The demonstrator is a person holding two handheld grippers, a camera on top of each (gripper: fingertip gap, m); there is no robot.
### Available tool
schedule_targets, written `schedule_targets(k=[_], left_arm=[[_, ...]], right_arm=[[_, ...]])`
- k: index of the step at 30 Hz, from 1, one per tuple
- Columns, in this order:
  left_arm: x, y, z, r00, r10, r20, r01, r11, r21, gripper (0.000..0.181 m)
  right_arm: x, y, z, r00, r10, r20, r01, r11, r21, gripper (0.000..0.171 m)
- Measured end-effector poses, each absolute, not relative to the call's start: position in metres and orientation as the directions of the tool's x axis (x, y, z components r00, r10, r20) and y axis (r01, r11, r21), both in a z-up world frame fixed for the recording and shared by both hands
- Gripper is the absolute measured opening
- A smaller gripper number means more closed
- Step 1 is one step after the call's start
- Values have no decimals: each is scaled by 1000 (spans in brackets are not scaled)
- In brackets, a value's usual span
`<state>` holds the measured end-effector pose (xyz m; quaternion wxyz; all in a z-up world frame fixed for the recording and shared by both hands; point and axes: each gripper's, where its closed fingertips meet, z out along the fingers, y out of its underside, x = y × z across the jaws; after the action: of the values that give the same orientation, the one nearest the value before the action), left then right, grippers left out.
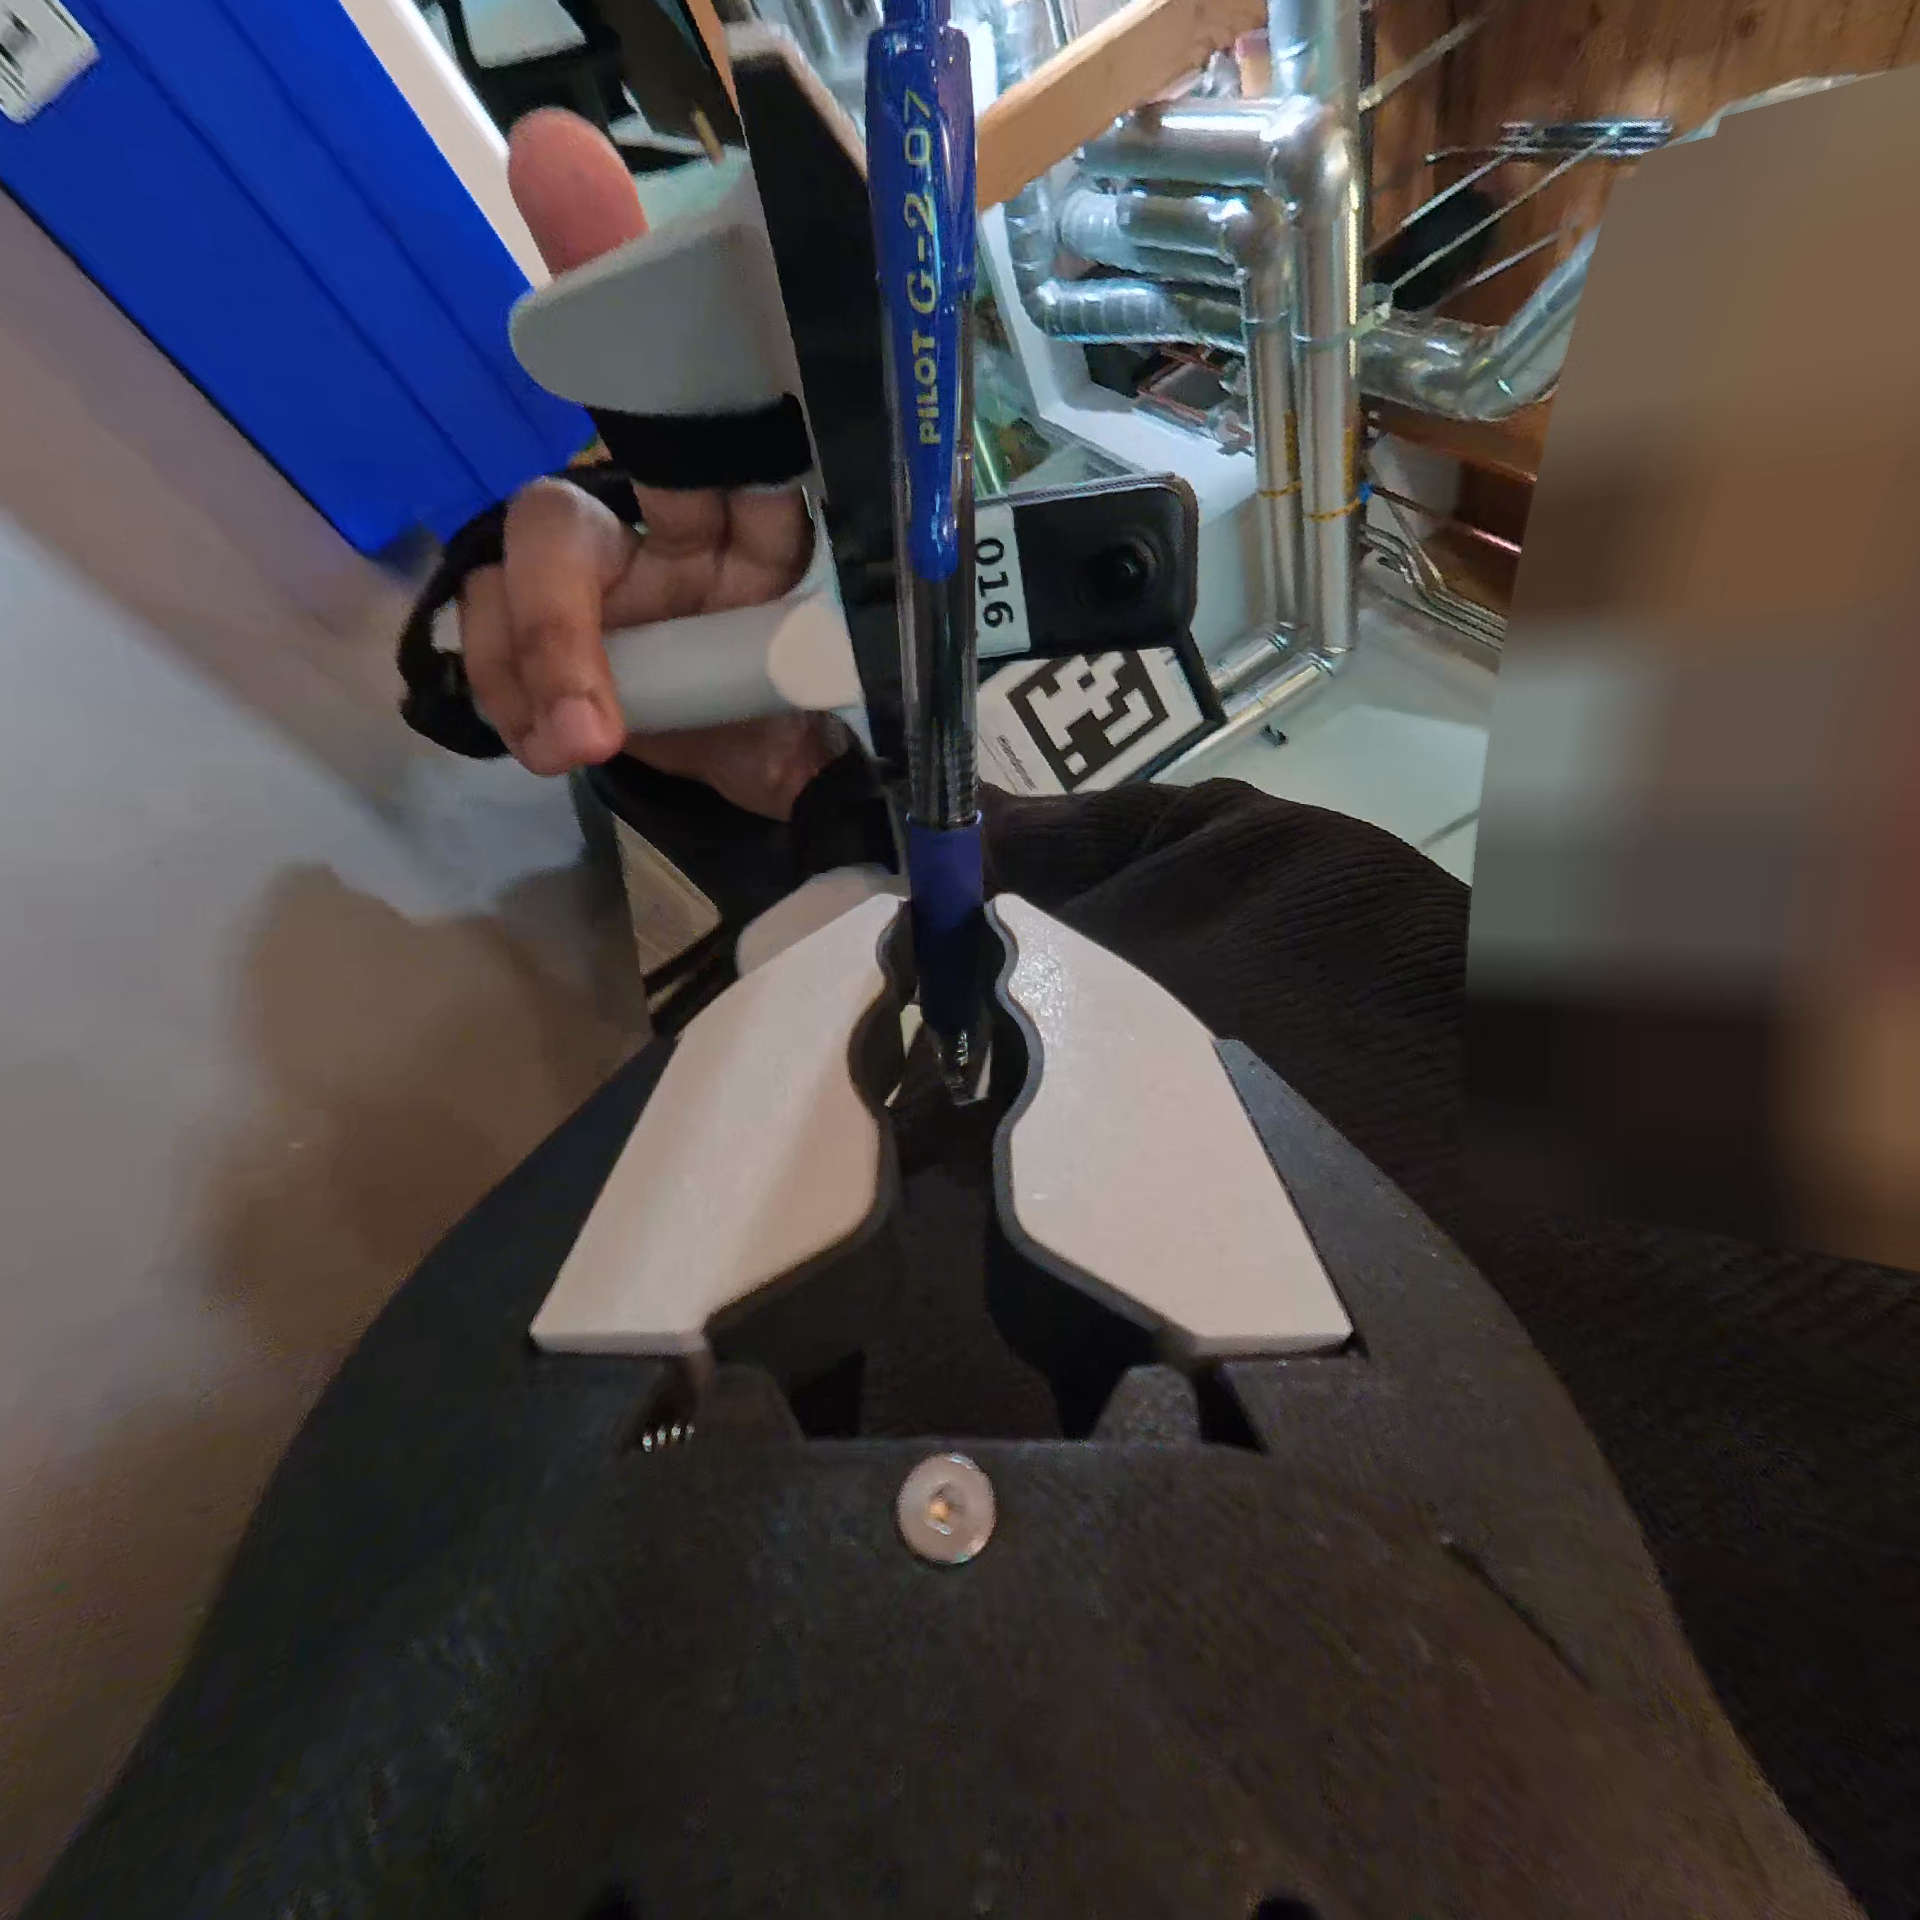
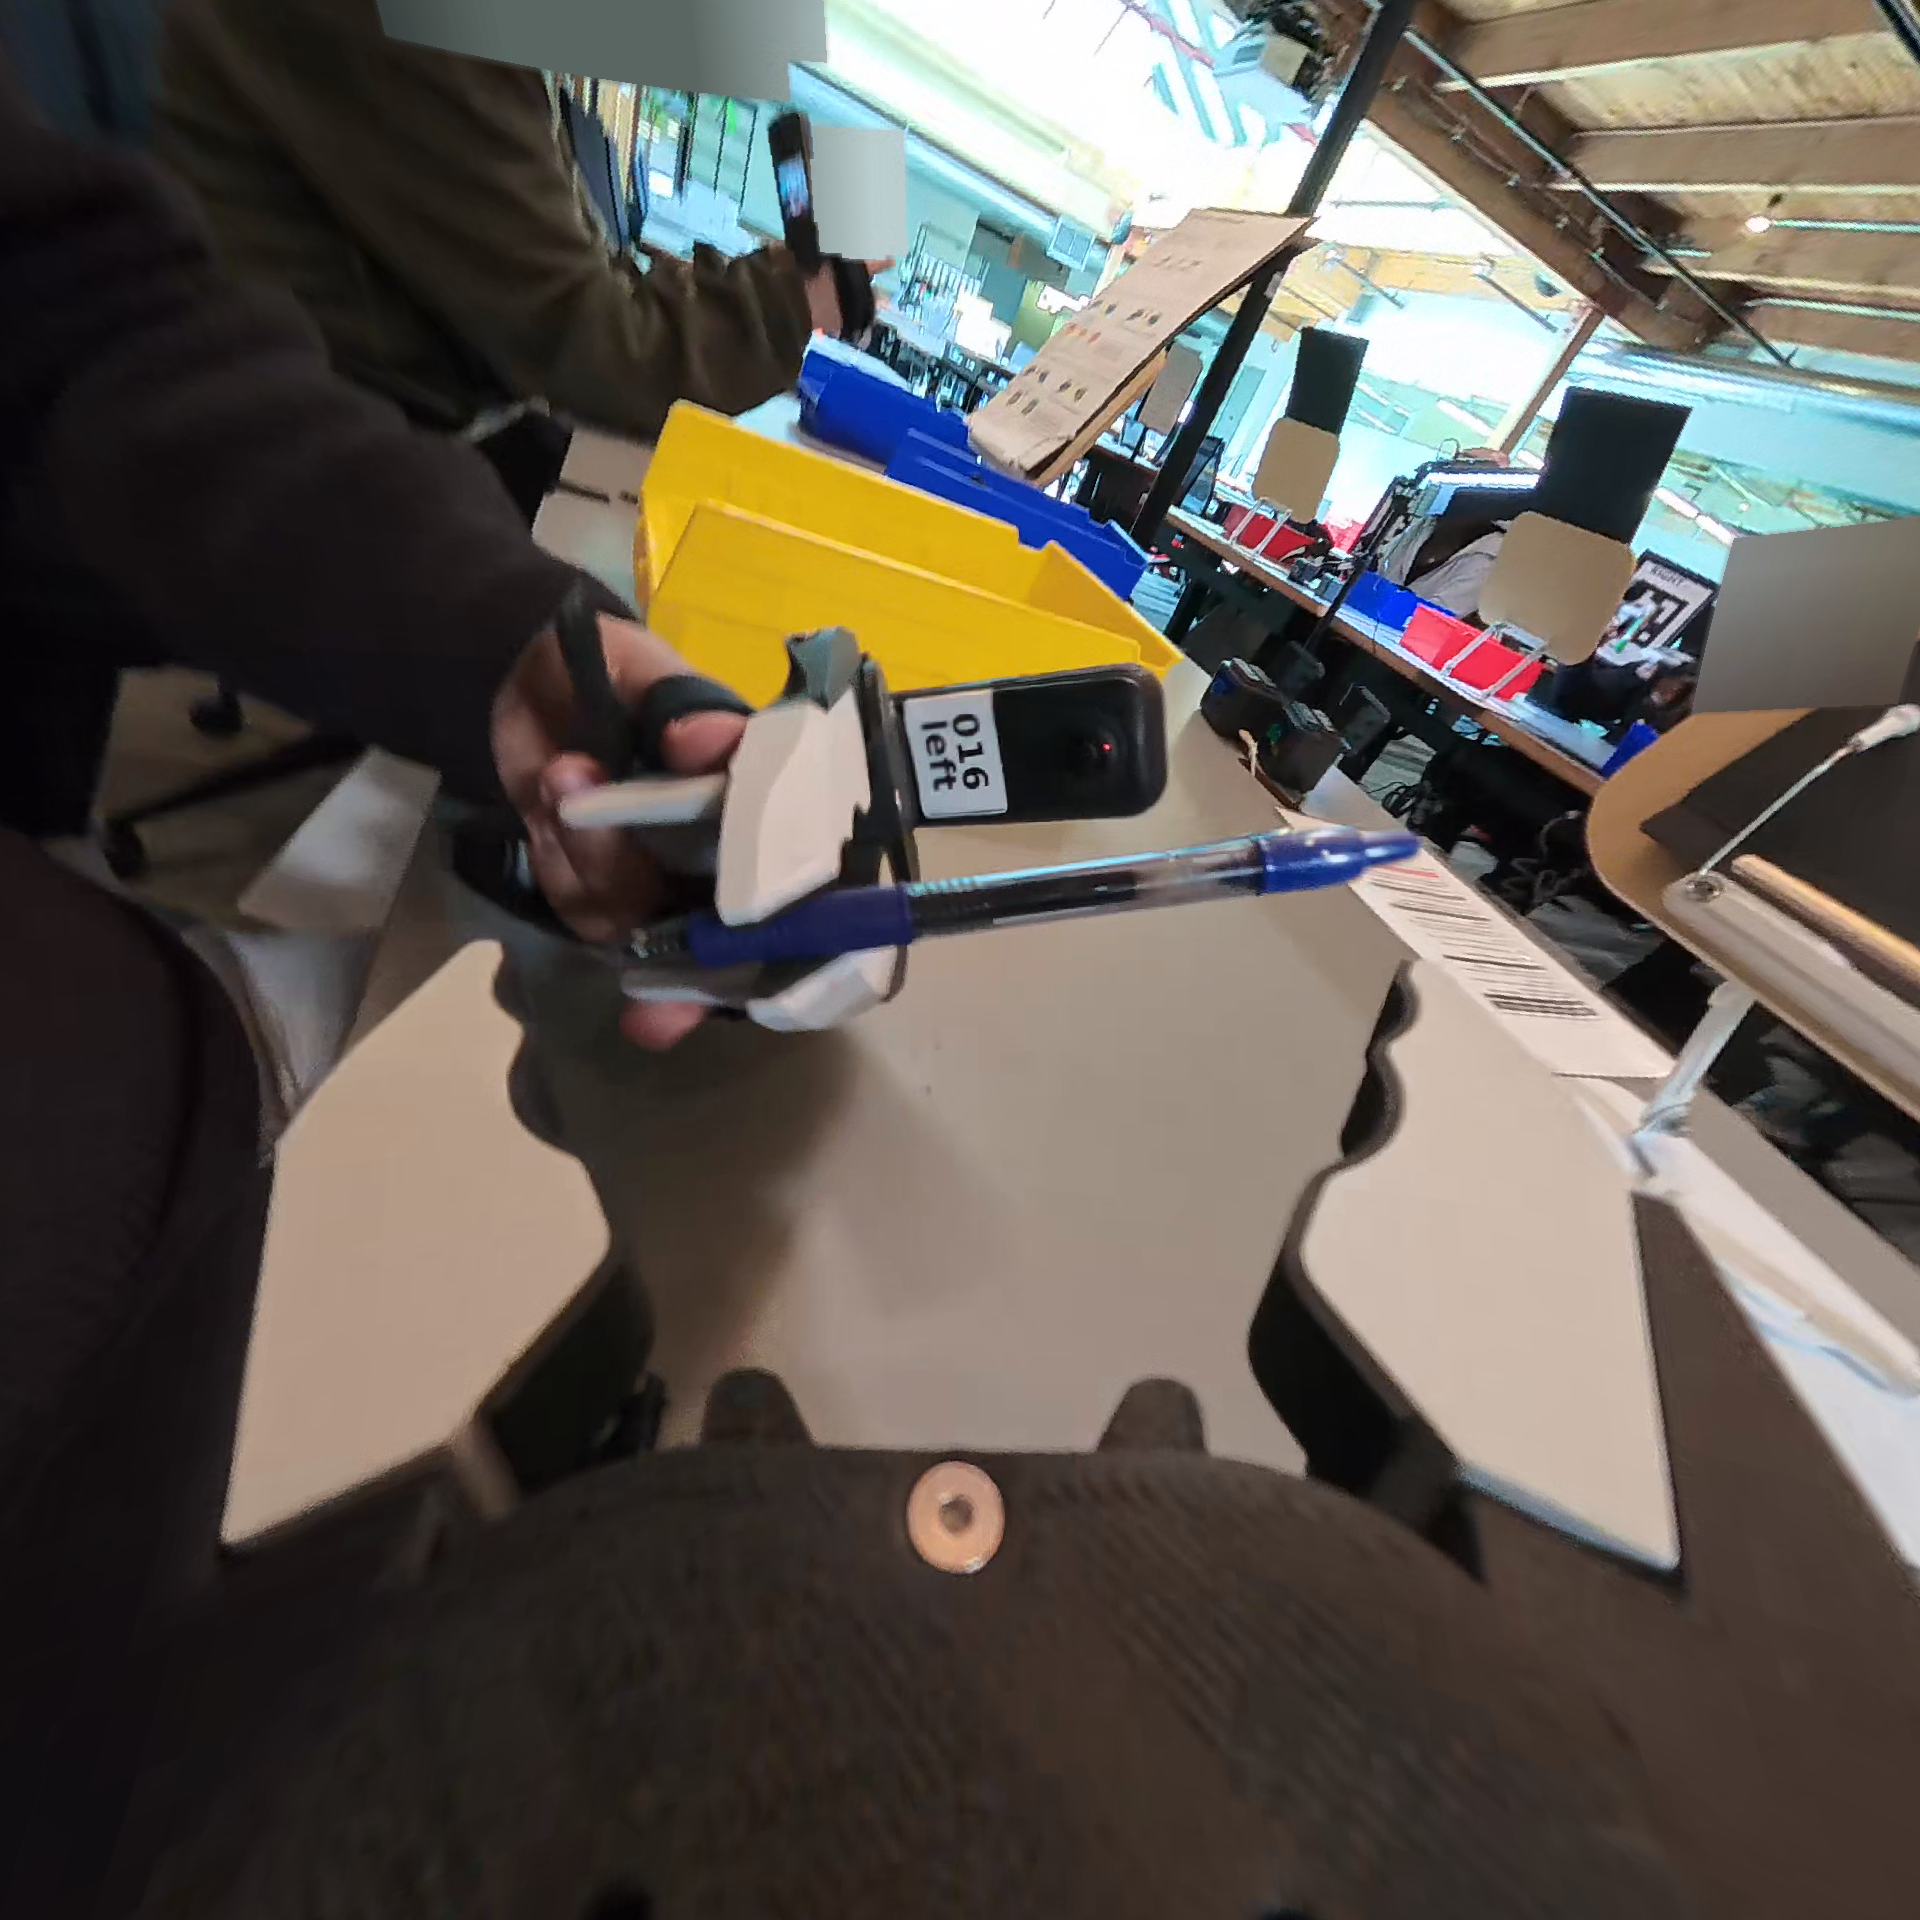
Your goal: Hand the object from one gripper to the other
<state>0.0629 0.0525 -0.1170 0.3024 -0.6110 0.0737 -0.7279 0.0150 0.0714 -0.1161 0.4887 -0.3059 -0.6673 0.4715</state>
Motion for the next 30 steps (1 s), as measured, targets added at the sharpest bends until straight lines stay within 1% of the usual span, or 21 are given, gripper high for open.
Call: schedule_targets(k=[4,7,14,25,30], left_arm=[[71,43,-117,-158,-473,867,288,-862,-418,12],[77,39,-120,-178,-448,876,254,-881,-399,12],[82,35,-121,-182,-444,877,225,-887,-403,13],[85,31,-122,-194,-438,878,203,-894,-401,13],[83,33,-121,-206,-434,877,222,-893,-390,13]], right_arm=[[15,74,-120,-301,841,449,-47,457,-888,148],[15,73,-120,-295,835,465,-48,473,-880,147],[15,69,-121,-315,850,423,-38,434,-900,148],[17,66,-122,-328,836,440,-32,455,-890,144],[16,70,-124,-310,839,447,-21,463,-886,143]])
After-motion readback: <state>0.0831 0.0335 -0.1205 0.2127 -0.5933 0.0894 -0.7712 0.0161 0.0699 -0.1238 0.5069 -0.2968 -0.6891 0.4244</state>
